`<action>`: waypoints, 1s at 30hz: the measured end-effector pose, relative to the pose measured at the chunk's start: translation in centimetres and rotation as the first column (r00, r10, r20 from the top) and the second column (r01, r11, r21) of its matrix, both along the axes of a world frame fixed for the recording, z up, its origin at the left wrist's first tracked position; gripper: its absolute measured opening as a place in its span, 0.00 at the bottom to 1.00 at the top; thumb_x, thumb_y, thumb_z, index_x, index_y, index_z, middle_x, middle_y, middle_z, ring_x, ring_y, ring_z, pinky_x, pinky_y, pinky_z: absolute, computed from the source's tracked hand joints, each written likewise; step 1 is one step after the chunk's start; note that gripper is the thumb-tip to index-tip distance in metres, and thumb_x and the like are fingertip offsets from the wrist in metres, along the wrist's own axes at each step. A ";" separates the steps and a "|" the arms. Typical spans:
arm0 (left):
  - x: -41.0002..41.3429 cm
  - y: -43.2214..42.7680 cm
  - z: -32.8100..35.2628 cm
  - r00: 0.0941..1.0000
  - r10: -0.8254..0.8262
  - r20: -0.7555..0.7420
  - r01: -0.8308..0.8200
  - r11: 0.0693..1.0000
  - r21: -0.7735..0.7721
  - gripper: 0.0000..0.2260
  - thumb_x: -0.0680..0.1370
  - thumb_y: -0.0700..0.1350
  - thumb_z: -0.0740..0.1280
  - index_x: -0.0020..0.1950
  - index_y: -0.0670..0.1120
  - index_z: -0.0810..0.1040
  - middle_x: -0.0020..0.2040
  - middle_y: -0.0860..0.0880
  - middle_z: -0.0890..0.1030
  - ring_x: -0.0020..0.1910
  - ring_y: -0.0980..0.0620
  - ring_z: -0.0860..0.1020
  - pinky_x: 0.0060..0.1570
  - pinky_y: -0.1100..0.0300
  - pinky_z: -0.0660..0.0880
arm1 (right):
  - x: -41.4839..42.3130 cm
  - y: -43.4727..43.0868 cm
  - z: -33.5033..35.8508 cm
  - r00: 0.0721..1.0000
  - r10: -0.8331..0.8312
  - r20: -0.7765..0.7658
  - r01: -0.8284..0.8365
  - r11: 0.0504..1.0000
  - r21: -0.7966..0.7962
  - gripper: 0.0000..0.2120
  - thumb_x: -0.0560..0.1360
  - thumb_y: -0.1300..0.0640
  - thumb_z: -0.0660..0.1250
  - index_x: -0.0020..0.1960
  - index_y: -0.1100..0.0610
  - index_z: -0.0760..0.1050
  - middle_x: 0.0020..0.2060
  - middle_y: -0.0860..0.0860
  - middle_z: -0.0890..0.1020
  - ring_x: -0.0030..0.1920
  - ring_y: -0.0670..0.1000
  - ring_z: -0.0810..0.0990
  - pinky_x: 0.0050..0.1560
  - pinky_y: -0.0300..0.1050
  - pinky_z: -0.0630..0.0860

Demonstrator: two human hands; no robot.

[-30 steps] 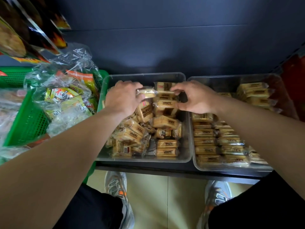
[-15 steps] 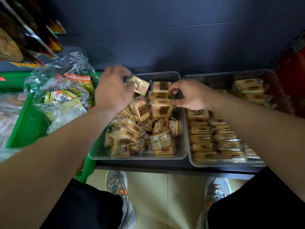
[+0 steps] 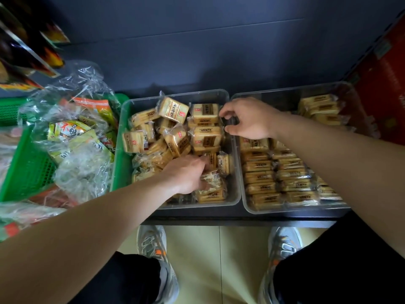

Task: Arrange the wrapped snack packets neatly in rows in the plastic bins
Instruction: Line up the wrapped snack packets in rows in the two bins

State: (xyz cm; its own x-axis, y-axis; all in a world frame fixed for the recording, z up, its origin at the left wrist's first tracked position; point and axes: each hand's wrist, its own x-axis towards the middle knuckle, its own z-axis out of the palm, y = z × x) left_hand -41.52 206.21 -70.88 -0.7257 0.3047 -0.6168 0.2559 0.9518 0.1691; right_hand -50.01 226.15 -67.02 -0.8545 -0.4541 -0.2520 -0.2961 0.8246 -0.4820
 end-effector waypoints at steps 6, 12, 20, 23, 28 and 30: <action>-2.0 -2.5 3.9 0.983 0.180 0.028 -0.181 0.963 0.199 0.17 0.75 0.52 0.75 0.61 0.52 0.75 0.50 0.57 0.78 0.46 0.58 0.79 0.46 0.63 0.75 | 0.1 -0.5 -0.2 0.999 0.005 0.046 -0.004 1.000 -0.015 0.19 0.78 0.52 0.72 0.68 0.48 0.76 0.62 0.46 0.80 0.60 0.47 0.77 0.60 0.45 0.72; -4.6 -9.2 7.2 0.780 0.613 -0.126 -0.522 0.748 0.410 0.19 0.76 0.51 0.74 0.62 0.52 0.71 0.57 0.52 0.77 0.46 0.55 0.79 0.42 0.59 0.74 | 0.6 -1.4 -0.3 0.998 0.064 0.007 -0.064 0.997 0.038 0.19 0.78 0.51 0.71 0.68 0.51 0.77 0.60 0.48 0.81 0.59 0.49 0.77 0.60 0.45 0.71; -4.6 -7.5 6.3 0.724 0.385 -0.572 -0.366 0.918 0.154 0.11 0.78 0.49 0.72 0.60 0.52 0.78 0.60 0.48 0.76 0.60 0.44 0.77 0.55 0.48 0.79 | 1.2 -1.7 -0.4 0.998 0.056 -0.001 -0.056 0.996 0.073 0.20 0.78 0.49 0.70 0.69 0.48 0.75 0.64 0.47 0.78 0.67 0.51 0.71 0.64 0.48 0.69; -4.7 -7.1 5.7 0.745 0.412 -0.525 -0.355 0.911 0.212 0.06 0.81 0.48 0.68 0.57 0.51 0.80 0.59 0.47 0.76 0.56 0.44 0.79 0.55 0.50 0.79 | 1.4 -1.7 -0.2 0.999 0.046 0.004 -0.046 0.994 0.097 0.20 0.79 0.49 0.69 0.70 0.48 0.74 0.66 0.47 0.77 0.69 0.51 0.68 0.66 0.51 0.67; -4.7 -6.7 5.5 0.872 0.362 -0.330 -0.300 0.927 0.223 0.23 0.78 0.53 0.72 0.71 0.50 0.75 0.67 0.49 0.74 0.63 0.48 0.75 0.68 0.51 0.71 | 1.9 -1.9 -0.1 0.998 0.057 -0.016 -0.054 0.991 0.121 0.21 0.79 0.49 0.69 0.71 0.47 0.74 0.66 0.45 0.77 0.70 0.51 0.67 0.62 0.50 0.66; -4.7 -6.8 5.0 0.877 0.351 -0.329 -0.286 0.930 0.229 0.22 0.80 0.48 0.69 0.74 0.51 0.72 0.72 0.48 0.73 0.64 0.48 0.76 0.69 0.52 0.70 | 2.0 -1.9 -0.1 0.998 0.063 -0.014 -0.060 0.990 0.127 0.21 0.79 0.49 0.69 0.70 0.47 0.74 0.65 0.45 0.77 0.69 0.51 0.68 0.67 0.52 0.67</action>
